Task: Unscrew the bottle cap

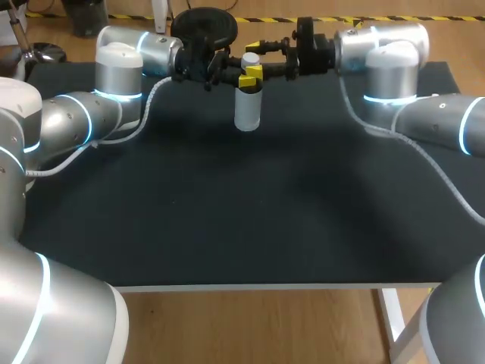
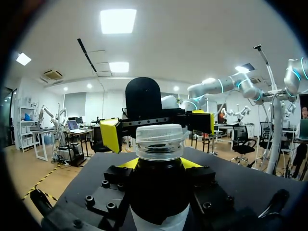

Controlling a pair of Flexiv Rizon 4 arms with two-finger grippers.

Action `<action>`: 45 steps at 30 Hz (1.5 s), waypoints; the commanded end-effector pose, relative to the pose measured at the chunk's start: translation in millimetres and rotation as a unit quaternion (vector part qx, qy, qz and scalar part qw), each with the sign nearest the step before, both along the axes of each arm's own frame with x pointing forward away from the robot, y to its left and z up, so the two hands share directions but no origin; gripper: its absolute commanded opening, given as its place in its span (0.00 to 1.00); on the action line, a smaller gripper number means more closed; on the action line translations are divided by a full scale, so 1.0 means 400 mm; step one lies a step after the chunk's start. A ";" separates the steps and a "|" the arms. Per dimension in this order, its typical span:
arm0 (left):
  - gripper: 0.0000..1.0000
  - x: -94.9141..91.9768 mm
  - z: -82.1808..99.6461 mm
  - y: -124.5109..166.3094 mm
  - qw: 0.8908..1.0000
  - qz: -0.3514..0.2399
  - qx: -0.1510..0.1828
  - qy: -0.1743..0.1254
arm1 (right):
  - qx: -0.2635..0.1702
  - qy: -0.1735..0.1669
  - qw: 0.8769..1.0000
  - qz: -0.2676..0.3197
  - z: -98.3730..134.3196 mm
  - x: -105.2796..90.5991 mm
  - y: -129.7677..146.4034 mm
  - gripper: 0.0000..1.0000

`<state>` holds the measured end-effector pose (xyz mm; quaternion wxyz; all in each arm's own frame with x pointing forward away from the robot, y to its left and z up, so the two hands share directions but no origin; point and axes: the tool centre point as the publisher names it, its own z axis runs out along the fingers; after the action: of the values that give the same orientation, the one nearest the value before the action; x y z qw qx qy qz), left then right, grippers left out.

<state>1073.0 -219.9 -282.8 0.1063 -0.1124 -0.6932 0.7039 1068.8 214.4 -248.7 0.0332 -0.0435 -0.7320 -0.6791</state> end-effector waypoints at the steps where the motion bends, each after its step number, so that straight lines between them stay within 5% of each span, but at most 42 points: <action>1: 0.00 0.020 -0.007 -0.002 0.998 -0.068 -0.002 0.000 | -0.040 -0.021 0.950 -0.309 0.004 -0.008 0.005 1.00; 12: 0.00 0.020 -0.007 -0.002 0.998 -0.068 -0.002 0.000 | -0.032 -0.016 0.947 -0.318 -0.012 0.012 0.007 1.00; 17: 0.00 0.020 -0.007 -0.002 0.998 -0.068 -0.002 0.000 | -0.027 -0.013 0.950 -0.311 -0.012 0.023 0.011 0.73; 19: 0.00 0.020 -0.007 -0.002 0.998 -0.068 -0.002 0.000 | -0.026 -0.011 0.950 -0.310 -0.011 0.027 0.012 0.49; 26: 0.00 0.020 -0.007 -0.002 0.998 -0.068 -0.002 0.000 | -0.028 -0.012 0.951 -0.309 -0.011 0.030 0.012 0.00; 36: 0.00 0.020 -0.007 -0.002 0.998 -0.068 -0.002 0.000 | -0.030 -0.020 0.963 -0.266 -0.018 0.040 0.005 0.00; 45: 0.00 0.020 -0.007 -0.002 0.998 -0.068 -0.002 0.000 | -0.016 -0.013 0.992 -0.122 -0.024 0.057 -0.002 0.00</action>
<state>1072.3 -218.7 -284.7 0.1066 -0.1122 -0.6936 0.7035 1083.3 220.3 -256.3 -0.1420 -0.1983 -0.7142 -0.6561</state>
